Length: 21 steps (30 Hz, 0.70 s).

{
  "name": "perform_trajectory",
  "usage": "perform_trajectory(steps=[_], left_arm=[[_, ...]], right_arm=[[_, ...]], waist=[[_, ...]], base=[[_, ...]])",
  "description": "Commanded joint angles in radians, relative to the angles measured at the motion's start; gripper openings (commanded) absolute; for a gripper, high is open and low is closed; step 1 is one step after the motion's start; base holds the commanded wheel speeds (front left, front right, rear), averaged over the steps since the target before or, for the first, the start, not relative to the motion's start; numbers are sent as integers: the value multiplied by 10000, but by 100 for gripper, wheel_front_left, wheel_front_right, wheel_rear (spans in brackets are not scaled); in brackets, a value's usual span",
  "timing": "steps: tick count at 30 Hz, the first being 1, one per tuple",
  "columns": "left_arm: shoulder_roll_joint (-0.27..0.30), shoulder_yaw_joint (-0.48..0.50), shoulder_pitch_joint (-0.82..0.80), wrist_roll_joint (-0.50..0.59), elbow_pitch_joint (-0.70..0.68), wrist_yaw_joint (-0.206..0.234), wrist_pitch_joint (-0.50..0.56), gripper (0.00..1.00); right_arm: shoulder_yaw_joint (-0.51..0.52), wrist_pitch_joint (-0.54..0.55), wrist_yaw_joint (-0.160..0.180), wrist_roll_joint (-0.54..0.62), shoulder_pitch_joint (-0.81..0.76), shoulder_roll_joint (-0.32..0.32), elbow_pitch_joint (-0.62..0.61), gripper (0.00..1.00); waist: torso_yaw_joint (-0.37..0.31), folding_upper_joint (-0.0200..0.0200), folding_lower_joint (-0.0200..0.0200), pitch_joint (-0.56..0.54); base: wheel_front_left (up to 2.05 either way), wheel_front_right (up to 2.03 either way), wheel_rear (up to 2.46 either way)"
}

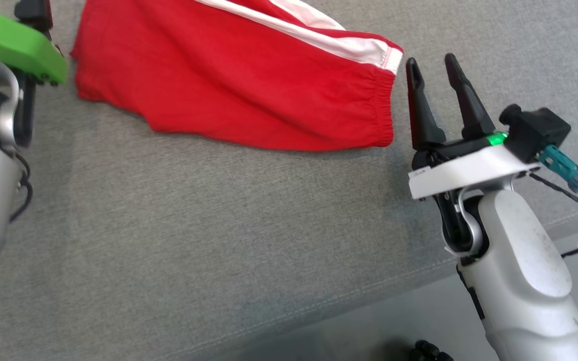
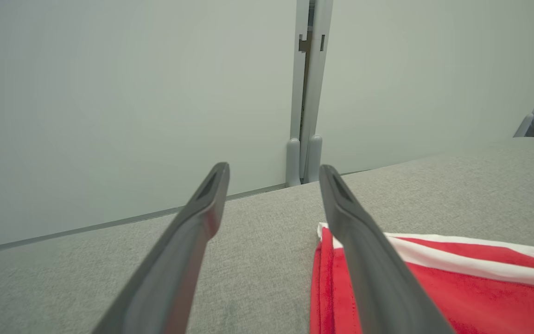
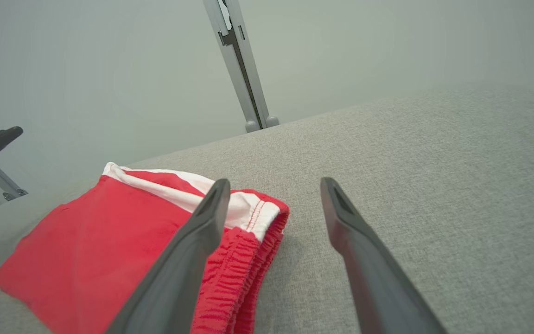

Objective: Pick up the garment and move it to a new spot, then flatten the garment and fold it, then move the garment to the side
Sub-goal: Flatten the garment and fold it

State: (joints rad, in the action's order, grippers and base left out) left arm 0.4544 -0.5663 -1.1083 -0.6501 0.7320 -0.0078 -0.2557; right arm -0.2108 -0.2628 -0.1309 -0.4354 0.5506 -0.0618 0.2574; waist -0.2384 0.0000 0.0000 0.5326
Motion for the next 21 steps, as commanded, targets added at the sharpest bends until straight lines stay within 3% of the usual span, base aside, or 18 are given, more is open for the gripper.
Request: perform_trajectory(steps=[1, 6, 12, 21], left_arm=[[103, 198, 600, 47, -533, 239, -83, 100], [328, 1428, 2672, 423, -3140, 1204, -87, 100], [47, 2431, 5670, 1166, -5819, 2137, -87, 100], [-540, 2902, 8892, 1665, -7425, 2725, -88, 100]], right_arm=[[172, -15, 3, 205, -361, -23, -213, 100], [598, -15, 3, 867, -992, -68, -849, 100], [783, -16, 2, 1313, -1698, -153, -1188, 100], [961, -16, 3, 1793, -2926, -360, -1517, 100]], waist=[[485, 0, 0, -453], [954, 0, 0, -911], [1349, 0, 0, -1612], [1675, 0, 0, -2734]], base=[[0, 0, 0], [0, 0, 0], [0, 0, 0], [0, 0, 0]])
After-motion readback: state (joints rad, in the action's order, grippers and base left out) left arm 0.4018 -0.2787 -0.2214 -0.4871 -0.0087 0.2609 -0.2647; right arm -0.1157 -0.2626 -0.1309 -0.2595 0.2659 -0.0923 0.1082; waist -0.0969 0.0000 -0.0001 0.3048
